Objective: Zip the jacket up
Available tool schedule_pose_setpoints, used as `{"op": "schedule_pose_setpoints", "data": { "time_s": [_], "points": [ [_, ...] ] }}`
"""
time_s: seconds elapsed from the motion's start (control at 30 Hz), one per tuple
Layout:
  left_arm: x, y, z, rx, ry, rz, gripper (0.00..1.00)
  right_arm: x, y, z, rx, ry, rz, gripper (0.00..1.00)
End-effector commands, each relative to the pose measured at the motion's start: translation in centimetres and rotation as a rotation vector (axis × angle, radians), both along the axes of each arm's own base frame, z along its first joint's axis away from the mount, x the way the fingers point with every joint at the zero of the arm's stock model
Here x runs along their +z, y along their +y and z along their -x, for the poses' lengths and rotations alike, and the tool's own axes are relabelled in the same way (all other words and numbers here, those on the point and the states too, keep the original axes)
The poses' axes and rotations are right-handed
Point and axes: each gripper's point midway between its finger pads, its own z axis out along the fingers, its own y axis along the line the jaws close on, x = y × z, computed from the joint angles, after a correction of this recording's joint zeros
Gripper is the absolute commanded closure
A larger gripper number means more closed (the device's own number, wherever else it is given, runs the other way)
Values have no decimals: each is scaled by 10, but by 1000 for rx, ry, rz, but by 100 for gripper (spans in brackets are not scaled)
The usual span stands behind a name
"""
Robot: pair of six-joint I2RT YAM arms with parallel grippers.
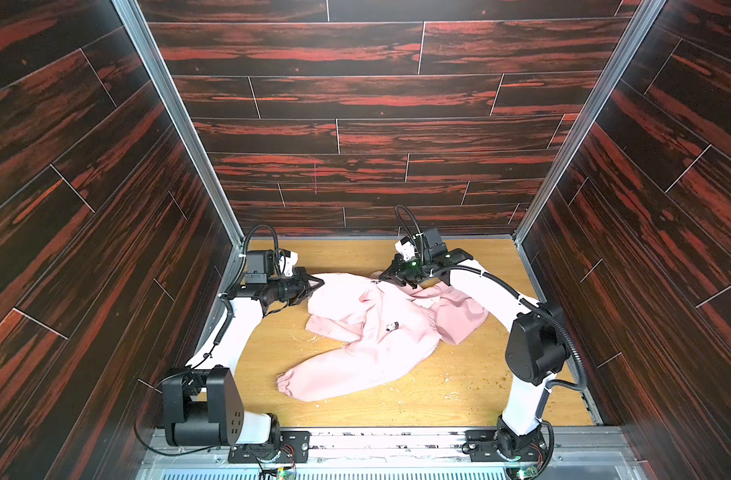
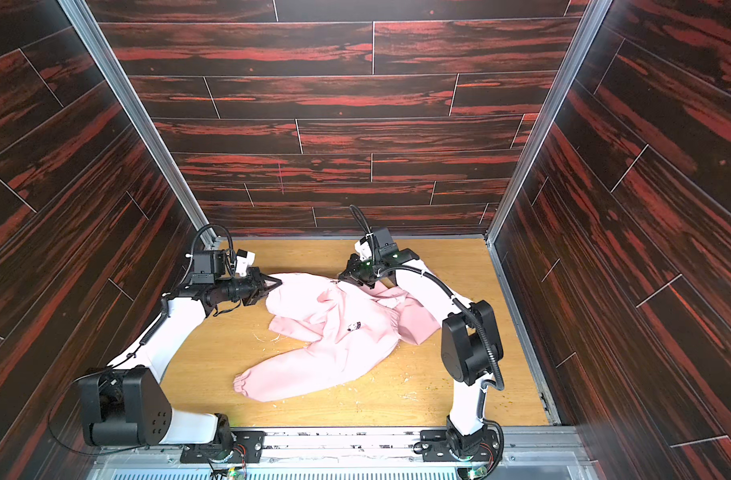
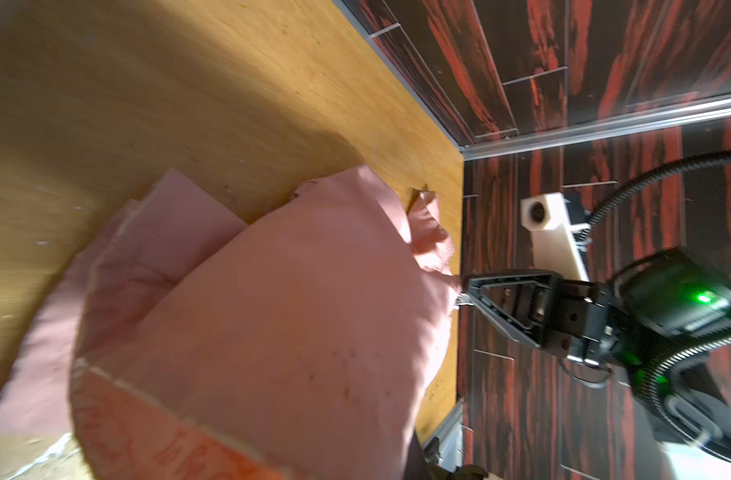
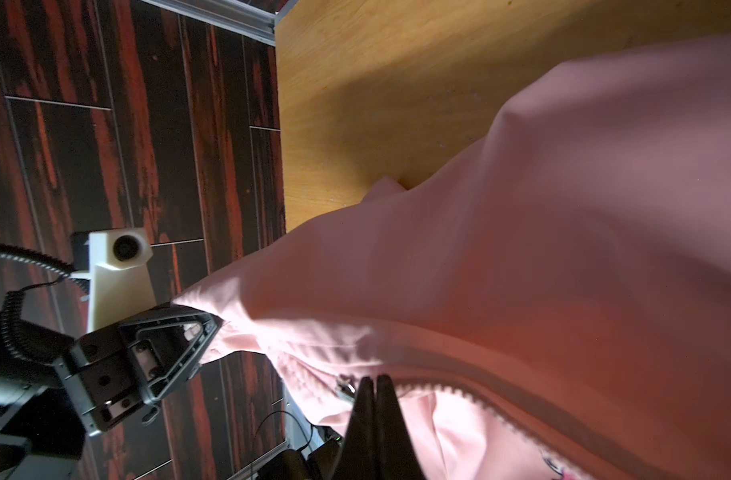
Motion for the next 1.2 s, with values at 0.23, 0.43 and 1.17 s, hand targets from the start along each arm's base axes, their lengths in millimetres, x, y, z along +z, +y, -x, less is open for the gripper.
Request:
{"op": "schedule_pose_setpoints", "data": {
  "time_s": [0.23, 0.43, 1.17],
  "points": [
    [0, 29, -3, 110, -34, -141, 100, 23, -46, -10, -99, -75, 101, 100],
    [-6, 39, -5, 155, -18, -188, 100, 23, -64, -15, -136, -84, 130, 100],
    [-11, 63, -7, 257, -10, -282, 100, 4, -149, -29, -317, -43, 265, 100]
  ]
}}
